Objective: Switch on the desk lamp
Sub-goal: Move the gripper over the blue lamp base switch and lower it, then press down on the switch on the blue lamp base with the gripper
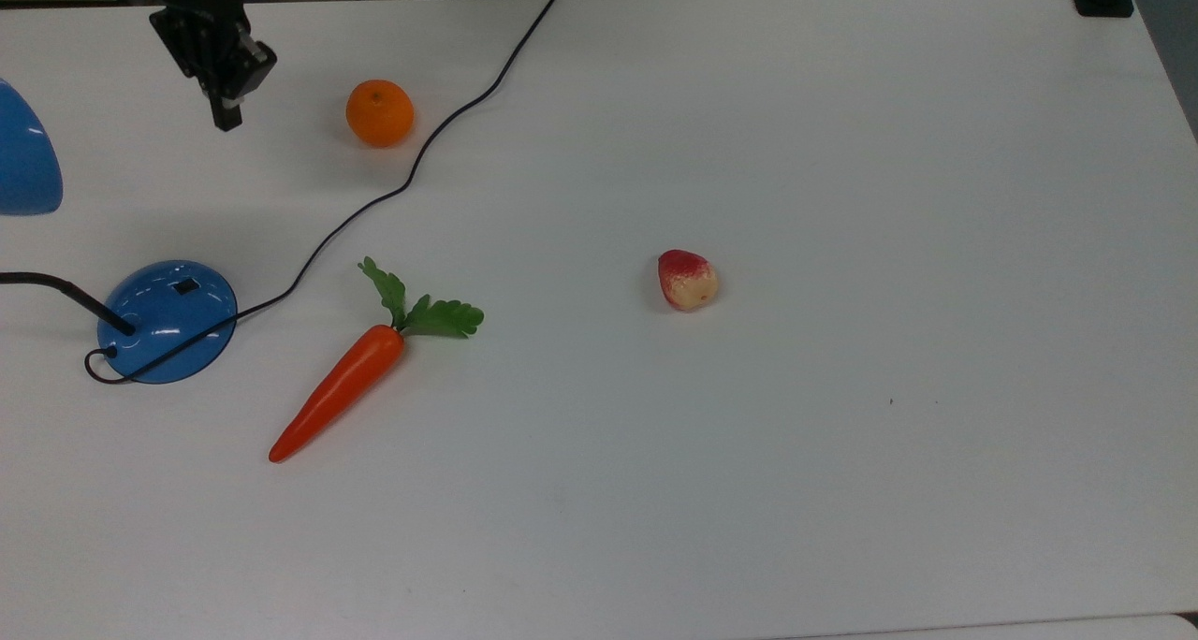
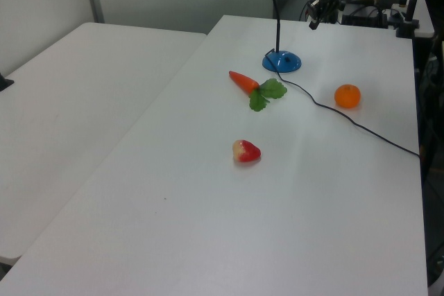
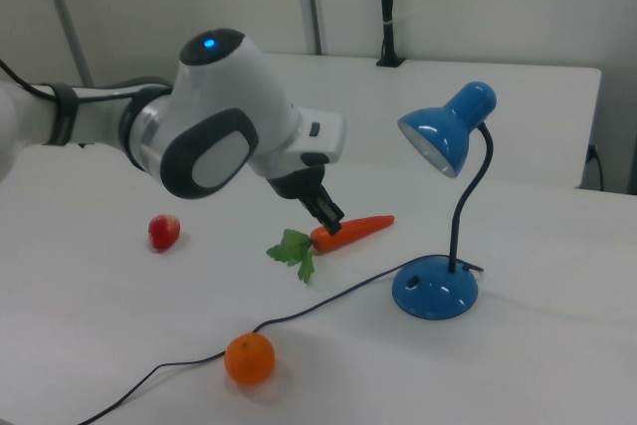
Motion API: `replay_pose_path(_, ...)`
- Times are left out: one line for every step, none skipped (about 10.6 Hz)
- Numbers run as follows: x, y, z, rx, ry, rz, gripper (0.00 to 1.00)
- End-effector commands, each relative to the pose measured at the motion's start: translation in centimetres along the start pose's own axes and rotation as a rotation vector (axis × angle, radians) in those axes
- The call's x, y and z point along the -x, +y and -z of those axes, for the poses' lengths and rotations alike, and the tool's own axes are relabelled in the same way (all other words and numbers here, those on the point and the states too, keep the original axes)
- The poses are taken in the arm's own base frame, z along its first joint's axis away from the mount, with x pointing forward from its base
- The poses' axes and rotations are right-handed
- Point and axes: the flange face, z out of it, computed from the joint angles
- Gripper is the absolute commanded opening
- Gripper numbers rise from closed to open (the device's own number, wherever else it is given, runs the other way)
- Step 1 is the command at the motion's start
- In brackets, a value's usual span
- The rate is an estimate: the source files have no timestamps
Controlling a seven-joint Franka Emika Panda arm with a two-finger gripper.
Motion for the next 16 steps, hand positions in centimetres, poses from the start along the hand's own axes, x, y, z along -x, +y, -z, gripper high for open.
replay_pose_path(-0.7,0.7,-3.7,0.009,0.070,-0.062,0.00)
replay_pose_path(-1.2,1.7,-4.9,0.015,0.105,-0.084,0.00)
replay_pose_path(-1.7,1.8,-6.3,0.020,0.117,-0.085,0.00)
replay_pose_path(-2.0,2.0,-7.7,0.029,0.113,-0.085,0.00)
replay_pose_path(-2.3,2.3,-8.7,0.036,0.113,-0.087,0.00)
replay_pose_path(-2.7,2.7,-9.5,0.040,0.125,-0.090,0.00)
replay_pose_path(-3.1,3.0,-10.2,0.043,0.140,-0.093,0.00)
replay_pose_path(-3.5,2.9,-10.8,0.045,0.145,-0.090,0.00)
replay_pose_path(-4.1,3.2,-11.5,0.052,0.147,-0.092,0.00)
replay_pose_path(-4.7,3.6,-12.2,0.058,0.150,-0.097,0.00)
replay_pose_path(-5.0,3.8,-12.6,0.062,0.152,-0.099,0.00)
replay_pose_path(-5.2,3.9,-13.1,0.064,0.151,-0.099,0.00)
replay_pose_path(-5.3,3.8,-13.9,0.068,0.147,-0.093,0.00)
replay_pose_path(-5.4,3.8,-14.2,0.070,0.146,-0.092,0.00)
replay_pose_path(-5.3,3.7,-14.6,0.071,0.140,-0.090,0.00)
replay_pose_path(-5.2,3.6,-14.8,0.073,0.137,-0.085,0.00)
